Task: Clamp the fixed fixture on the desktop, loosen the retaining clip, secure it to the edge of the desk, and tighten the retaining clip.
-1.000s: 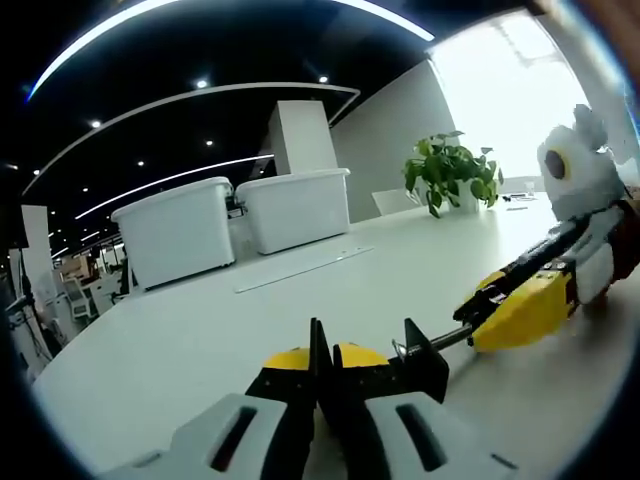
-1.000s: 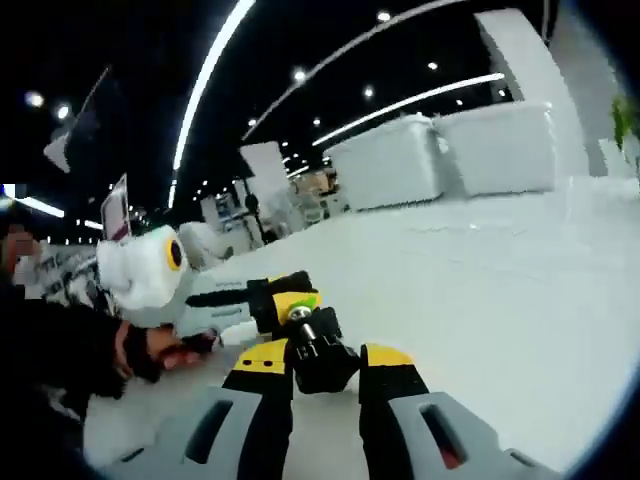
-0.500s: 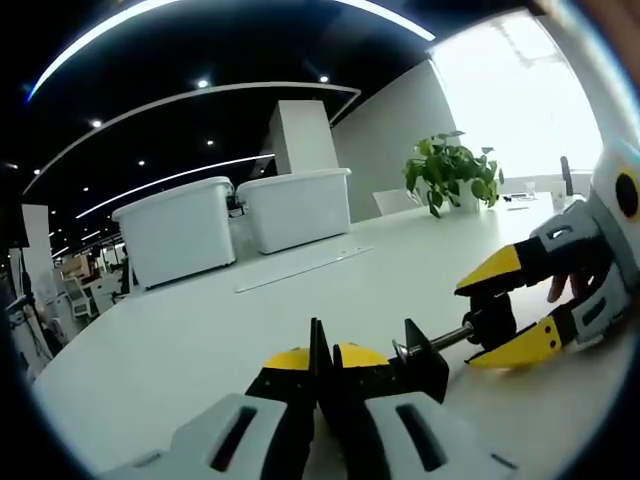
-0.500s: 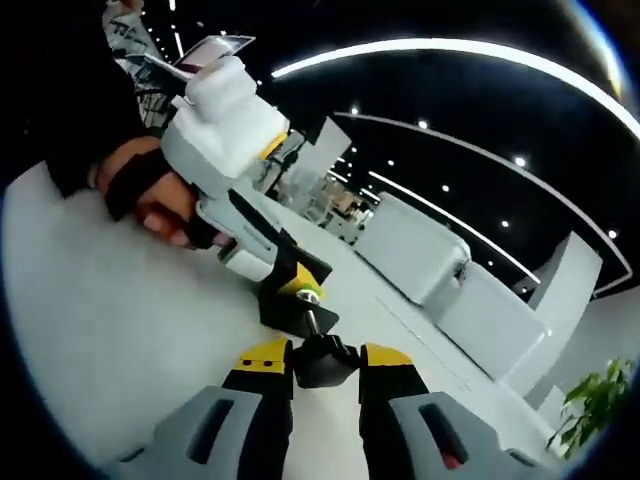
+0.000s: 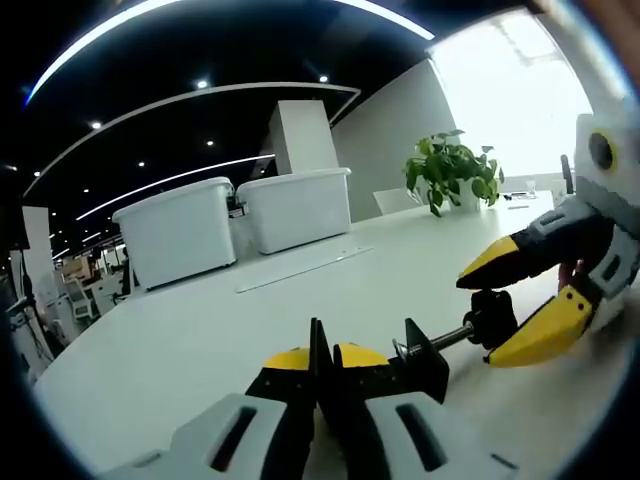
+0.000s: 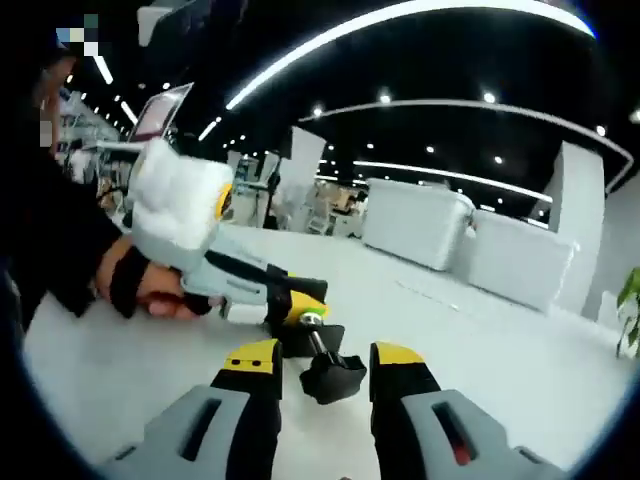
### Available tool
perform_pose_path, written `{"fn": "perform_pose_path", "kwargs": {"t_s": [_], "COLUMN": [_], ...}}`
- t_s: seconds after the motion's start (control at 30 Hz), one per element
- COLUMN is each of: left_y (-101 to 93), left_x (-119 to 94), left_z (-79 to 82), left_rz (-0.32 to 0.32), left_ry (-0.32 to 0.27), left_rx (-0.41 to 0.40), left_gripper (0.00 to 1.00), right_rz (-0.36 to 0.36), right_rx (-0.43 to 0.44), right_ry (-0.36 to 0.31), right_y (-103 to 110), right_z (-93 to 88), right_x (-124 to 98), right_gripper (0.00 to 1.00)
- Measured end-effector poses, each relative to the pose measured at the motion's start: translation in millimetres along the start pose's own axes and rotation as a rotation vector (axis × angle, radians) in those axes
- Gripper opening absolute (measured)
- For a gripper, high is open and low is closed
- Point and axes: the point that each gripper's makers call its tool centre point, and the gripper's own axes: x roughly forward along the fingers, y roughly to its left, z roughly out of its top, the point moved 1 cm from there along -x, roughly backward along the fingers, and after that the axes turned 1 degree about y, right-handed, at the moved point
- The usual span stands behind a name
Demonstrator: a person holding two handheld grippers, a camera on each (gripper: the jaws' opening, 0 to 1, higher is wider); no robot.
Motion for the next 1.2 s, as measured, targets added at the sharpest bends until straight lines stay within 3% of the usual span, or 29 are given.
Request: {"fn": "perform_pose_path", "kwargs": {"t_s": [0.13,0.2,0.3,0.47,0.6,0.67,0.73,0.87,0.93,1.1,1.2], "left_y": [-0.1,-0.2,-0.3,-0.4,-0.3,-0.3,-0.1,-0.2,-0.2,0.0,0.3], "left_x": [-0.3,-0.5,-0.7,-0.9,-0.9,-1.0,-0.9,-0.9,-0.9,-0.9,-0.9], "left_z": [-0.1,-0.2,-0.3,-0.5,-0.7,-0.5,-0.7,-0.2,-0.1,-0.1,-0.4], "left_rz": [0.0,0.0,-0.001,-0.003,-0.004,-0.005,-0.004,-0.003,-0.002,-0.002,0.0], "left_ry": [0.0,0.0,0.001,0.001,0.001,0.0,0.0,-0.002,-0.002,-0.001,0.0], "left_rx": [-0.003,-0.003,-0.004,-0.008,-0.01,-0.009,-0.009,-0.006,-0.006,-0.006,-0.006], "left_gripper": [0.07,0.07,0.07,0.07,0.07,0.07,0.07,0.07,0.07,0.07,0.07], "right_rz": [-0.006,-0.013,-0.027,-0.007,-0.009,-0.011,-0.01,-0.008,-0.023,-0.081,-0.105], "right_rx": [0.36,0.469,0.507,0.706,0.738,0.679,0.553,0.094,-0.026,-0.487,-0.64], "right_ry": [0.0,0.017,0.045,0.119,0.119,0.115,0.111,0.081,0.071,0.05,0.044], "right_y": [-12.1,-12.7,-7.6,-10.7,-14.0,-15.3,-14.6,-5.8,-1.9,12.9,17.0], "right_z": [2.5,-7.6,-16.0,-29.7,-31.9,-30.9,-28.0,-19.2,-18.7,-8.6,-9.2], "right_x": [-3.2,-2.2,-5.5,0.8,2.5,3.6,4.0,1.9,0.4,-9.4,-10.8], "right_gripper": [0.36,0.36,0.31,0.25,0.23,0.22,0.22,0.21,0.21,0.21,0.21]}}
